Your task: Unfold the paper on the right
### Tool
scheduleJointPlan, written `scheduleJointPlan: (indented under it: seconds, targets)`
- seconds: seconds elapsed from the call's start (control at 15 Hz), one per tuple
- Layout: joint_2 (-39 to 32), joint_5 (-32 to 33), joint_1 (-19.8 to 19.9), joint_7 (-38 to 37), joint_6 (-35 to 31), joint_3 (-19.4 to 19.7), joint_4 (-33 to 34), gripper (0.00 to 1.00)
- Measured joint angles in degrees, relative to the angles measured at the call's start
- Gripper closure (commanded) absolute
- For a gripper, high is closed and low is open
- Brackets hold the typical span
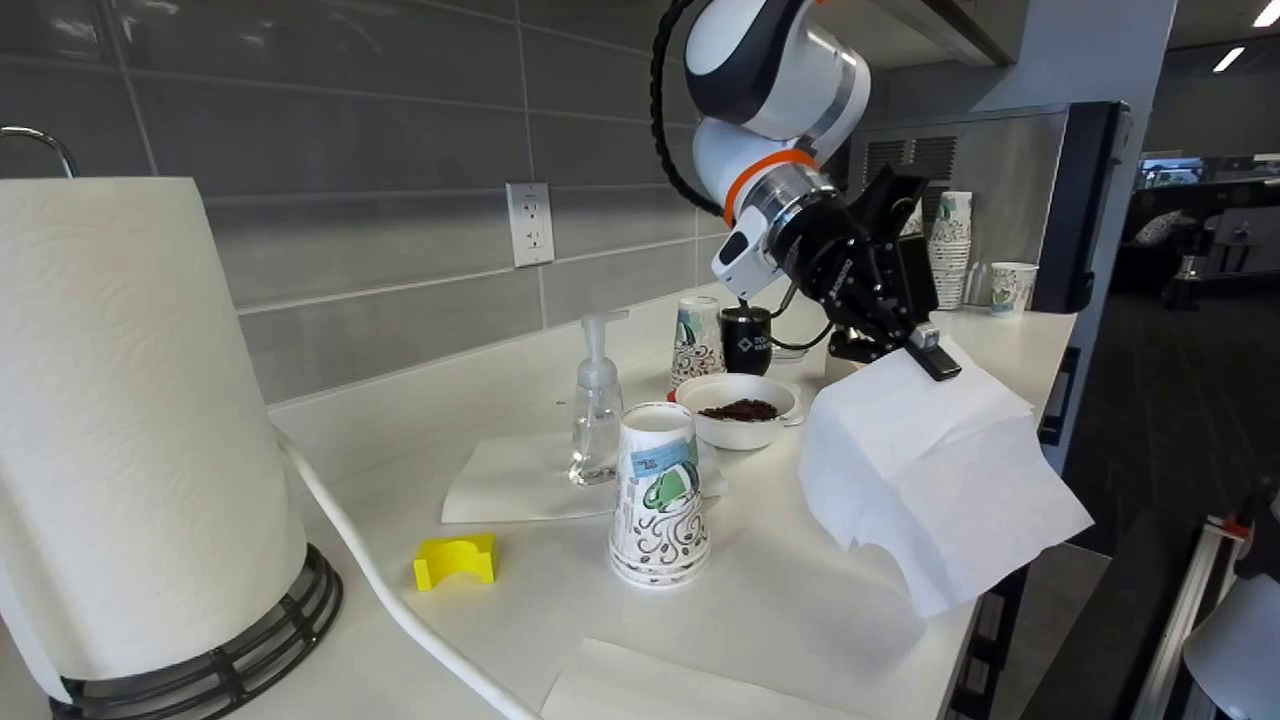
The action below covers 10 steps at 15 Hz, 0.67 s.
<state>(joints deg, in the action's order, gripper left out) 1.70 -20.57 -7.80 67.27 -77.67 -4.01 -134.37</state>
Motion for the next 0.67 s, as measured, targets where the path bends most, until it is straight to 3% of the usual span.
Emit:
scheduleJointPlan:
  seconds: [0.4,0.67]
  targets:
    - [0.2,-1.4,-2.3,0.5,0.8,-4.8,0.6,1.0]
    - [0.2,-4.2,-3.3,2.2,1.4,-6.0,1.6,1.0]
